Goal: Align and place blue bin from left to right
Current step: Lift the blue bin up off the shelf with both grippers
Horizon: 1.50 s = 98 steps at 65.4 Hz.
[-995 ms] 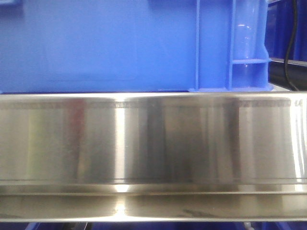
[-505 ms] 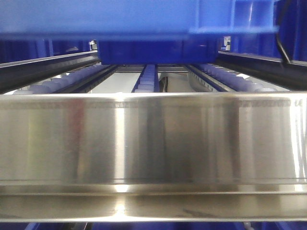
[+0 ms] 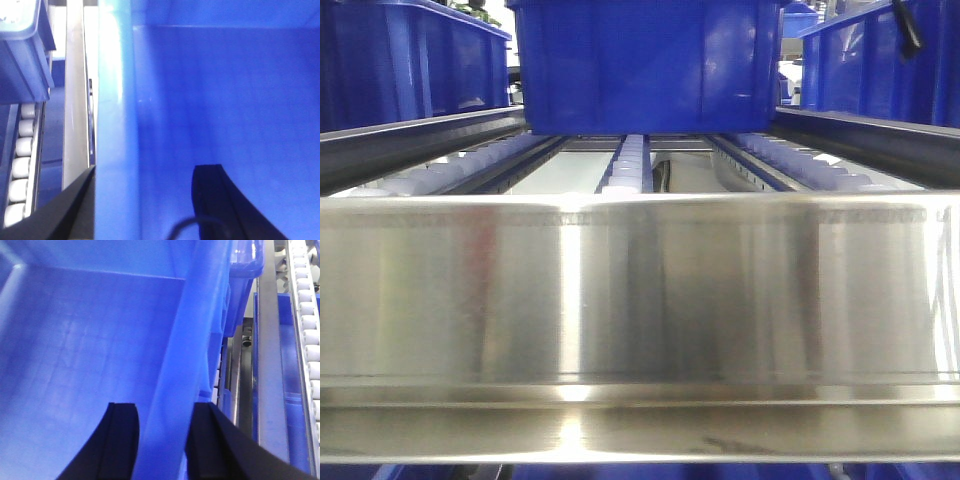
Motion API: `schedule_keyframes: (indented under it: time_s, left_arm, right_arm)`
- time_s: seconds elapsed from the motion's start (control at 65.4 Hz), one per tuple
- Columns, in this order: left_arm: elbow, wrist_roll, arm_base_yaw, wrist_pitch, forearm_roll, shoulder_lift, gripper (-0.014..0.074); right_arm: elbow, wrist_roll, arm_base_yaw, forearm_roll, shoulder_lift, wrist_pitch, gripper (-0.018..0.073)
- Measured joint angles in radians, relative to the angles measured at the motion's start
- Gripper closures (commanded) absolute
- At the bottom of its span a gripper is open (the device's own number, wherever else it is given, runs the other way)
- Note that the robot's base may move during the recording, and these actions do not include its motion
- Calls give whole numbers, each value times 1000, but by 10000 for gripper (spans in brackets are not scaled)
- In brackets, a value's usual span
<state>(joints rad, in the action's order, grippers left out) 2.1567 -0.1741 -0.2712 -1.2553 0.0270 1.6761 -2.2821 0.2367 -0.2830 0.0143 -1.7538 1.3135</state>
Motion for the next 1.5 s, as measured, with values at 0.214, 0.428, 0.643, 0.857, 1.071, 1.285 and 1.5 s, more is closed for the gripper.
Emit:
schedule_keyframes:
  time_s: [0.214,0.428,0.643,0.857,1.071,1.285,1.5]
  left_arm:
    - [0,-2,0,-2,0,0,708]
    - [0,-2,0,-2,0,0,708]
    - [0,-2,0,-2,0,0,708]
    - [0,-2,0,14,2,0,708]
    - [0,-2,0,32,2,0,708]
    - [0,-2,0,35,2,0,708]
    - [0,-2,0,35,2,0,708]
  right_arm:
    - [0,0,0,0,0,2,629]
    - [0,-1,0,0,0,2,629]
    - [0,-1,0,0,0,2,629]
    - [0,-2,0,0,0,-19,629]
    - [0,-2,0,-6,0,-26,629]
    - [0,-2,0,-6,0,-27,629]
    - [0,-3,0,-6,0,-32,629]
